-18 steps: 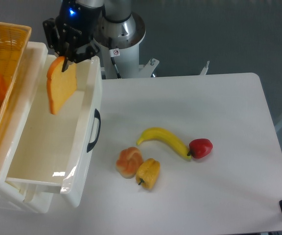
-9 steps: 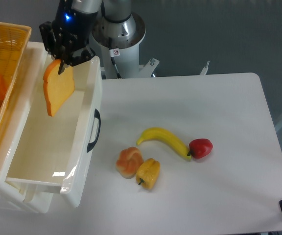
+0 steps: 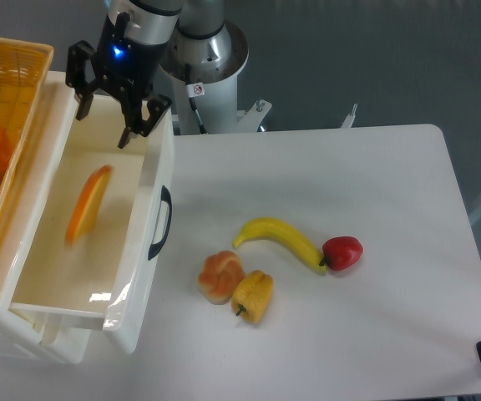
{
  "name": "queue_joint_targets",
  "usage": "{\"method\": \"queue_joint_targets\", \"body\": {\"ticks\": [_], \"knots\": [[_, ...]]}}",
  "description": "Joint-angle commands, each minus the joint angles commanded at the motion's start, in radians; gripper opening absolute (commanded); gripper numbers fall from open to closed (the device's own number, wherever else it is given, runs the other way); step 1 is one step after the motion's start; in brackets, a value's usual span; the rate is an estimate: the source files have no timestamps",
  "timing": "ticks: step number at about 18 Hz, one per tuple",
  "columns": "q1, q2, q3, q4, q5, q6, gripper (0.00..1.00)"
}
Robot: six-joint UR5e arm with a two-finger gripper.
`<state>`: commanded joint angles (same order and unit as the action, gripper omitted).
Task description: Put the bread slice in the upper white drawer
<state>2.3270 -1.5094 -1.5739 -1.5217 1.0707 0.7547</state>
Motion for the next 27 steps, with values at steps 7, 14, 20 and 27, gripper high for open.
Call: {"method": "queue_joint_targets", "body": {"ticks": [7, 14, 20, 27], "knots": [[0.006, -0.024, 0.002, 0.031, 0.015, 0.014, 1.0], [0.032, -0.063, 0.008, 0.133, 0.084, 0.015, 1.0], [0.058, -0.104, 0.037, 0.16, 0.248, 0.017, 1.0], [0.057, -0.176, 0.044, 0.218, 0.451, 0.138, 1.0]]}}
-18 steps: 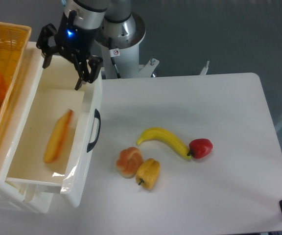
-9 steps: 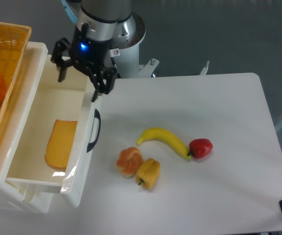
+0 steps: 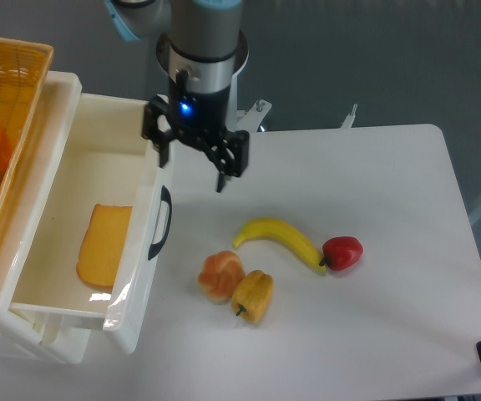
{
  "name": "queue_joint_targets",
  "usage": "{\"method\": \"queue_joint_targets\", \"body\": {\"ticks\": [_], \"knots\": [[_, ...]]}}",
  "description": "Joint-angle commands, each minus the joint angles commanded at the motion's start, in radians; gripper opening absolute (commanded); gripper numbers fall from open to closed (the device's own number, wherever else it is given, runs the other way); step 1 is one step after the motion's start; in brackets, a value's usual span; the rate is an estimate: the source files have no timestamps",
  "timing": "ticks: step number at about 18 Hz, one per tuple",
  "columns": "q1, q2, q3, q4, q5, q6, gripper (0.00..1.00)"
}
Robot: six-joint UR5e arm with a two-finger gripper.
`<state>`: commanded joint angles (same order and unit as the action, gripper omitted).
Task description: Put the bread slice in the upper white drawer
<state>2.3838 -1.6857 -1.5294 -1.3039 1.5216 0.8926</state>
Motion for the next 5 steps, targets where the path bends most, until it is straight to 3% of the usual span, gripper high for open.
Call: {"method": "queue_joint_targets", "body": {"ticks": [5], "knots": [[0.0, -0.055, 0.0, 0.04, 0.02, 0.009, 1.0]]}}
